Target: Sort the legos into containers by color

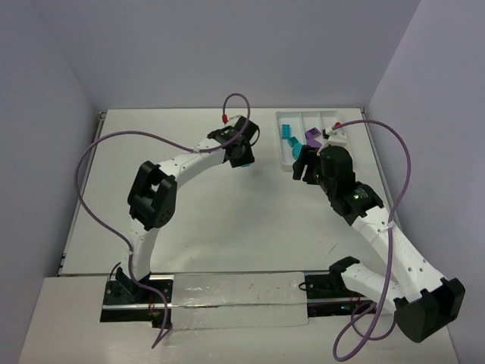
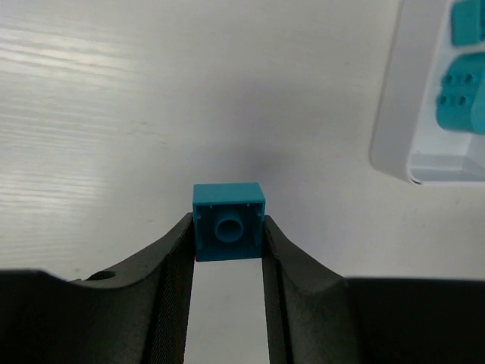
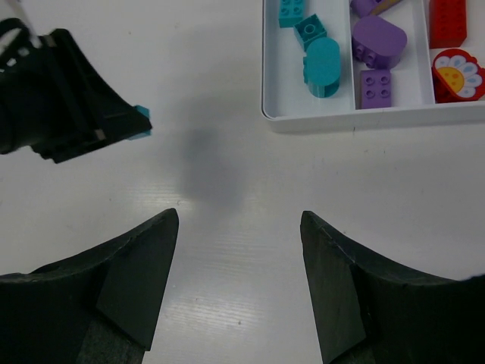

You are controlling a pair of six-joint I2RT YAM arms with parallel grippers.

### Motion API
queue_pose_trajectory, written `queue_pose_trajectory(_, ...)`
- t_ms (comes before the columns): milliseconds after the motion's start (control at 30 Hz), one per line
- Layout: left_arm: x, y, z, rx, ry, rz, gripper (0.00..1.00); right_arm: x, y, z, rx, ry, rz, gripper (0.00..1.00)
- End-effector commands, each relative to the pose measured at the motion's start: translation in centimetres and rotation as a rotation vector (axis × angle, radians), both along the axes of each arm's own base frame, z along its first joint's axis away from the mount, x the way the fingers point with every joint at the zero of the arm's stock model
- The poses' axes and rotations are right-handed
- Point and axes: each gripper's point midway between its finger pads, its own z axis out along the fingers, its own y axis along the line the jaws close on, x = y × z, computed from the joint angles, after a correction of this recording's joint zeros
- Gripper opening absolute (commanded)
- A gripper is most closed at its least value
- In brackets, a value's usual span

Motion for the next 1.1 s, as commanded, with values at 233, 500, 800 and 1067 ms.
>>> queue_pose_trajectory(233, 0.0, -2.8, -3.7, 0.088, 0.047, -0.071, 0.48, -1.8, -1.7, -1.4, -0.016, 0.034, -0.066, 0.73)
queue_pose_trajectory(500, -0.3, -2.5, 0.7, 0.044, -0.002, -0.074, 0.93, -1.4, -0.3, -2.9, -0.005, 0.076, -0.008, 0.73)
queue_pose_trajectory(800, -2.0, 8.7, 8.3, -0.042, -0.108, 0.191, 0.91, 0.4, 7.8, -7.2, 0.062, 0.17, 0.169, 0.74)
queue_pose_trajectory(1067, -4.9, 18.7, 9.9, -0.062, -0.162, 0.355, 0.88, 5.8, 12.3, -12.9, 0.02, 0.318, 0.062, 0.73)
